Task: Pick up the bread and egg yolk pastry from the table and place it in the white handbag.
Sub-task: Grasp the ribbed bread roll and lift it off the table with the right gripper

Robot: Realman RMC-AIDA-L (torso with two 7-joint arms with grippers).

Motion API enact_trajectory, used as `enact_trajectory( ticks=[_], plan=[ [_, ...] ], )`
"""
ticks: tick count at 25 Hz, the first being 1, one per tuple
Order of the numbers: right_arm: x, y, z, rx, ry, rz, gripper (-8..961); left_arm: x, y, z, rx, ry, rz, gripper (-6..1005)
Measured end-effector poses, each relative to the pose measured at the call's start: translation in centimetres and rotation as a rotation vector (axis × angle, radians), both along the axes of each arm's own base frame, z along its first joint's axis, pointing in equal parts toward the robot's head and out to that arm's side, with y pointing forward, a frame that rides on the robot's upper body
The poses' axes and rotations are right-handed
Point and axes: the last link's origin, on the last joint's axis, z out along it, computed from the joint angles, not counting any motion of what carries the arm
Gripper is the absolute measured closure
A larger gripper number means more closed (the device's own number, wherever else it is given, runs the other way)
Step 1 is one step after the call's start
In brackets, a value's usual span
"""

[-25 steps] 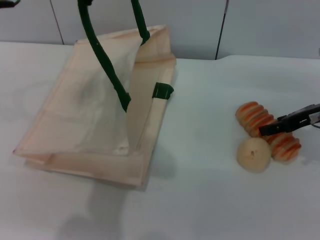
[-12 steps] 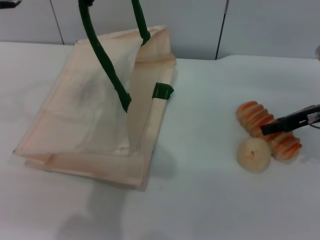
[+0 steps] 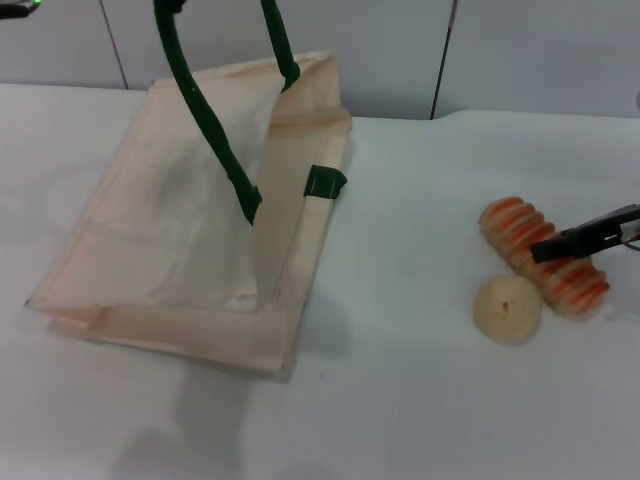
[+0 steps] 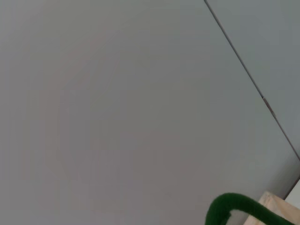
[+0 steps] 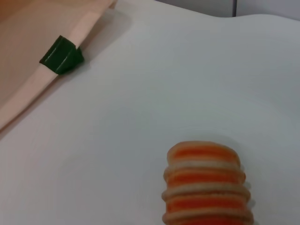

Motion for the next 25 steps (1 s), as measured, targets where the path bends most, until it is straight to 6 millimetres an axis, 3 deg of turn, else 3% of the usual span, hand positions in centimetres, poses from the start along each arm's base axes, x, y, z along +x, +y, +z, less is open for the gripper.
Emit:
enact_trajectory(
  ticks=[15, 25],
  plan=[
    [-0.1, 0.4, 0.5, 0.021, -0.004, 0.015, 541, -0.1, 0.1, 0.3, 0.019, 0.01, 0.004, 886],
    [-3.5, 1.6, 0.4, 0.028, 0.094, 0.115, 621, 0.3, 0.2, 0.3, 0.027, 0.0, -0.023, 885]
  ],
)
